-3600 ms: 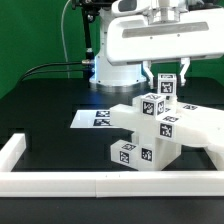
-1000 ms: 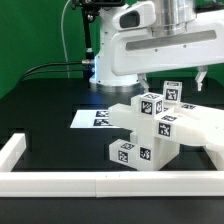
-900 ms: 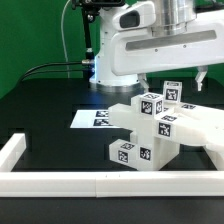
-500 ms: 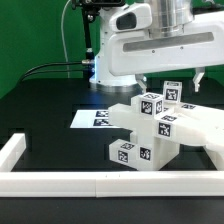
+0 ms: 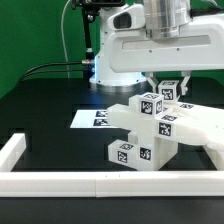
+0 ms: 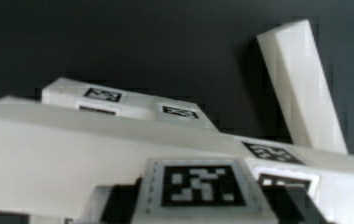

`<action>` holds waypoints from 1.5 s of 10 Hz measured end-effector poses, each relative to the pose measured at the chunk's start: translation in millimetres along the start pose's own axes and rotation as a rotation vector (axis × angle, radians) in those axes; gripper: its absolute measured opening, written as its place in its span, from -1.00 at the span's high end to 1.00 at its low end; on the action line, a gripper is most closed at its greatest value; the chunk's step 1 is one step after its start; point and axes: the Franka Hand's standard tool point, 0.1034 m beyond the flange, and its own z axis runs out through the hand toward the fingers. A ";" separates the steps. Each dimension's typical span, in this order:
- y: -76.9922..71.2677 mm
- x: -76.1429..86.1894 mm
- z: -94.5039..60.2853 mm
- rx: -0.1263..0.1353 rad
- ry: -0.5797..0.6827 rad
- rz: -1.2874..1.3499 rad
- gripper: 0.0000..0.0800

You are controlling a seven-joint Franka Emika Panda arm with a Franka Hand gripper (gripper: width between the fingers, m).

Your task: Assemble chair

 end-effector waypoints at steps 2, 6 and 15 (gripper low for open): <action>-0.4 -0.2 0.1 0.001 0.000 0.113 0.34; -1.1 -0.7 0.6 0.007 -0.002 0.559 0.33; -5.0 4.2 -11.9 0.020 0.024 0.300 -0.60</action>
Offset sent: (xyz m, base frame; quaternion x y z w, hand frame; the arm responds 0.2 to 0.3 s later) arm 0.0000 0.0000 0.0000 0.0000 0.0000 0.1938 0.9810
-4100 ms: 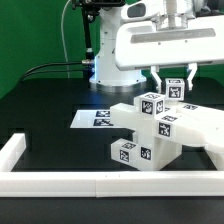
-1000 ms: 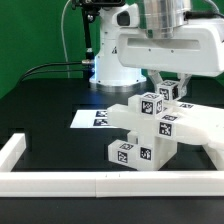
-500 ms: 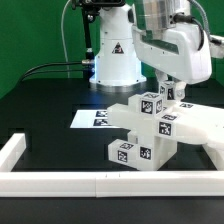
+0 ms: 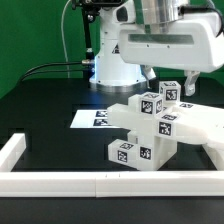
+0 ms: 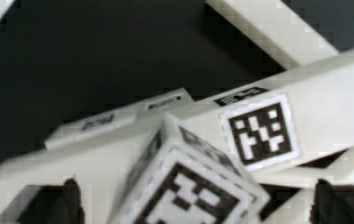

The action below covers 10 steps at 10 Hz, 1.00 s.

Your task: Assemble chair

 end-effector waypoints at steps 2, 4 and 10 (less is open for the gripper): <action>0.8 -2.7 1.4 -0.011 0.008 -0.136 -0.62; 1.7 -2.1 2.5 -0.018 0.009 -0.331 -0.62; 1.8 -3.4 8.1 -0.057 0.044 -0.470 0.30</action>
Offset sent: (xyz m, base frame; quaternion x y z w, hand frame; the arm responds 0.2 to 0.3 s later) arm 0.0000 0.0000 0.0000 0.0000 0.0000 -0.1938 0.9810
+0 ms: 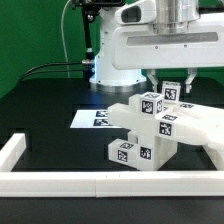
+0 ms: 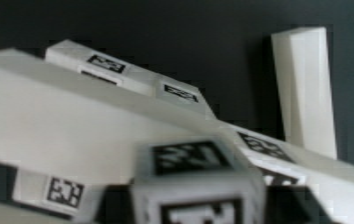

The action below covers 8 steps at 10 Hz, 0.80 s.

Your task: Assemble chair

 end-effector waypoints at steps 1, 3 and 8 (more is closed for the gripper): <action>-0.1 -0.1 0.1 0.000 0.000 0.078 0.30; 0.2 0.1 0.1 0.000 0.000 0.277 0.30; -4.1 -0.8 0.8 0.052 0.002 0.993 0.29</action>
Offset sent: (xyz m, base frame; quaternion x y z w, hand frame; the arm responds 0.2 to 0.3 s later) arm -0.0047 -0.0158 0.0028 -0.0161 0.0299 0.2942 0.9551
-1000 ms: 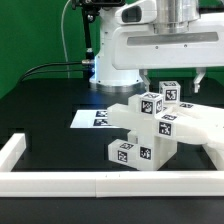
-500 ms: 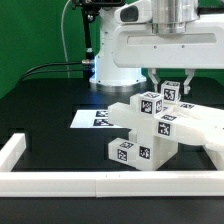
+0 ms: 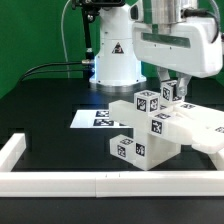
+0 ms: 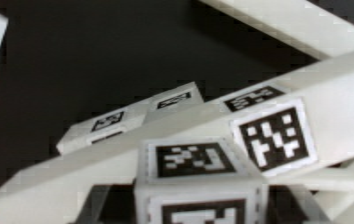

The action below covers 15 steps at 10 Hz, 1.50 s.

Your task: Assemble chair

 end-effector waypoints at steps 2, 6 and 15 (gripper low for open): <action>-0.7 -1.4 0.1 0.003 -0.005 0.005 0.29; -1.7 -1.7 -0.9 0.001 0.004 -0.515 -0.55; -0.5 -2.4 0.5 -0.047 0.038 -1.265 -0.56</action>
Offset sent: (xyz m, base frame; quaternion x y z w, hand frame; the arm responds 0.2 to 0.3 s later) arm 0.0000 0.0041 0.0032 -0.0047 0.0486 -0.2101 0.9765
